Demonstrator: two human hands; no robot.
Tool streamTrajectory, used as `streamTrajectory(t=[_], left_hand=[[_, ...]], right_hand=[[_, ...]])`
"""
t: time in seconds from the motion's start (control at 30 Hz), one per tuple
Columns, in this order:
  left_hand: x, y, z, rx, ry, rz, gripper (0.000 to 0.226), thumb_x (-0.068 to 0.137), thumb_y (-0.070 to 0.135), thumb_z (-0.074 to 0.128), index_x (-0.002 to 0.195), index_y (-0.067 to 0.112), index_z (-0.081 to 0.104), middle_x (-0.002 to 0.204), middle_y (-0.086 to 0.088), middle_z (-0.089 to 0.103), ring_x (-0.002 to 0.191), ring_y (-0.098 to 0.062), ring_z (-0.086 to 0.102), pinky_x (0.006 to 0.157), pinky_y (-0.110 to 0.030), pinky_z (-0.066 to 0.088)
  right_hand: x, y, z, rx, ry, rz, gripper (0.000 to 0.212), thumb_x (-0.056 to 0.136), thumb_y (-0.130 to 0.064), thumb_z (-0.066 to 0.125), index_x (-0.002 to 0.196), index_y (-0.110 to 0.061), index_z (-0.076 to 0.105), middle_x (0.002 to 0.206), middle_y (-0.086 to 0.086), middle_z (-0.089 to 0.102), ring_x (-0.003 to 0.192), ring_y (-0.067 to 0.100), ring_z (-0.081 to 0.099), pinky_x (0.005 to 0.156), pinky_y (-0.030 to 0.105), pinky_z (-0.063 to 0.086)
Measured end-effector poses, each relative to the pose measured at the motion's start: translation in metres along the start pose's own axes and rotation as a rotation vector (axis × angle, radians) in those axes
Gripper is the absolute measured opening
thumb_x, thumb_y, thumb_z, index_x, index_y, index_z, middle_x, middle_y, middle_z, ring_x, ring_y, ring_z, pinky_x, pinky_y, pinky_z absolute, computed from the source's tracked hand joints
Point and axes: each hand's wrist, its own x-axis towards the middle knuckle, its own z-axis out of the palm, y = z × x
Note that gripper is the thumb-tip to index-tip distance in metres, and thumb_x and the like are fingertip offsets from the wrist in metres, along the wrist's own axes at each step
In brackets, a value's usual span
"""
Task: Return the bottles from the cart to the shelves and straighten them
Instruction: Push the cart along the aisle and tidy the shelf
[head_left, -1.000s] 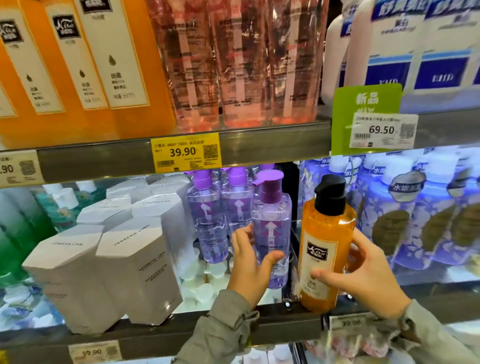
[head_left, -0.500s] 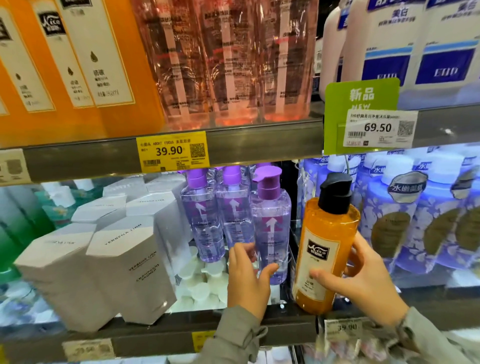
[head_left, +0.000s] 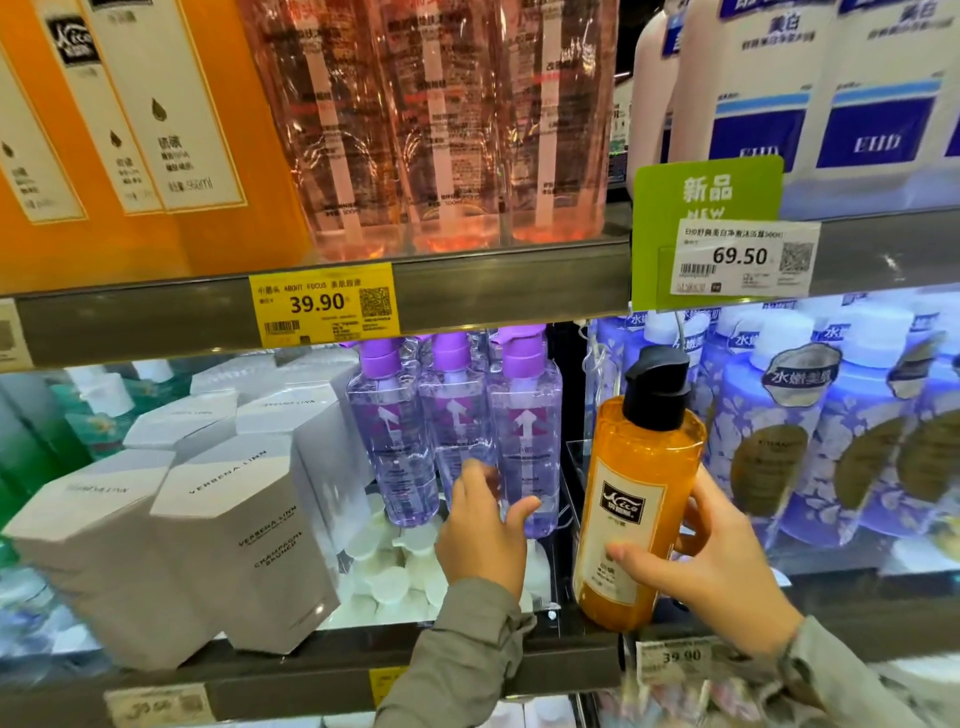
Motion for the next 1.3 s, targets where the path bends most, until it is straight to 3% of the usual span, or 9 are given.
streamTrajectory(t=[0.27, 0.47, 0.63, 0.8, 0.97, 1.17, 1.3], left_hand=[[0.010, 0.001, 0.001, 0.115, -0.017, 0.045, 0.035, 0.079, 0.052, 0.066, 0.083, 0.024, 0.044, 0.086, 0.010, 0.057, 0.084, -0.012, 0.058, 0.069, -0.029, 0.047], [0.017, 0.002, 0.004, 0.186, -0.035, 0.004, 0.037, 0.083, 0.054, 0.061, 0.069, 0.026, 0.041, 0.070, 0.009, 0.052, 0.071, -0.013, 0.050, 0.059, -0.025, 0.034], [0.018, 0.003, 0.006, 0.232, -0.049, -0.007, 0.041, 0.084, 0.057, 0.057, 0.065, 0.027, 0.036, 0.070, 0.009, 0.052, 0.069, -0.013, 0.049, 0.059, -0.025, 0.032], [0.021, 0.004, 0.009, 0.234, -0.052, 0.006, 0.037, 0.084, 0.057, 0.056, 0.072, 0.024, 0.044, 0.073, 0.008, 0.056, 0.070, -0.015, 0.051, 0.061, -0.026, 0.038], [0.016, 0.002, 0.002, 0.186, -0.089, 0.038, 0.042, 0.084, 0.051, 0.062, 0.063, 0.027, 0.035, 0.063, 0.008, 0.049, 0.066, -0.014, 0.048, 0.060, -0.028, 0.041], [0.002, -0.005, -0.026, 0.108, -0.145, 0.091, 0.042, 0.081, 0.046, 0.068, 0.060, 0.028, 0.036, 0.056, 0.006, 0.045, 0.055, -0.009, 0.042, 0.051, -0.022, 0.033], [-0.007, -0.012, -0.046, 0.130, -0.138, 0.065, 0.043, 0.078, 0.046, 0.071, 0.059, 0.026, 0.038, 0.055, 0.006, 0.046, 0.056, -0.010, 0.045, 0.056, -0.028, 0.042]], right_hand=[[0.001, 0.003, -0.002, -0.009, 0.001, 0.000, 0.060, 0.052, -0.024, 0.080, 0.106, -0.027, 0.053, 0.106, -0.023, 0.066, 0.101, -0.001, 0.062, 0.071, 0.015, 0.055], [0.002, 0.003, -0.002, 0.002, 0.003, 0.002, 0.063, 0.050, -0.032, 0.081, 0.106, -0.028, 0.053, 0.106, -0.022, 0.066, 0.101, -0.001, 0.062, 0.071, 0.014, 0.054], [0.002, 0.004, -0.002, -0.034, -0.004, 0.004, 0.073, 0.047, -0.048, 0.087, 0.108, -0.029, 0.053, 0.109, -0.021, 0.064, 0.103, 0.000, 0.061, 0.073, 0.016, 0.055], [0.003, 0.005, -0.002, -0.035, -0.014, -0.011, 0.064, 0.051, -0.036, 0.081, 0.108, -0.028, 0.053, 0.110, -0.021, 0.064, 0.104, 0.001, 0.061, 0.074, 0.016, 0.054], [0.002, 0.006, -0.003, -0.006, -0.021, -0.031, 0.060, 0.052, -0.031, 0.079, 0.105, -0.028, 0.052, 0.106, -0.024, 0.065, 0.102, -0.002, 0.061, 0.073, 0.011, 0.052], [0.003, 0.003, -0.004, 0.076, -0.028, -0.060, 0.060, 0.047, -0.047, 0.089, 0.098, -0.036, 0.059, 0.107, -0.012, 0.069, 0.097, 0.006, 0.067, 0.071, 0.021, 0.057], [0.005, 0.001, 0.003, 0.108, -0.027, -0.083, 0.055, 0.048, -0.021, 0.082, 0.098, -0.026, 0.060, 0.100, -0.013, 0.071, 0.093, 0.007, 0.068, 0.071, 0.020, 0.057]])
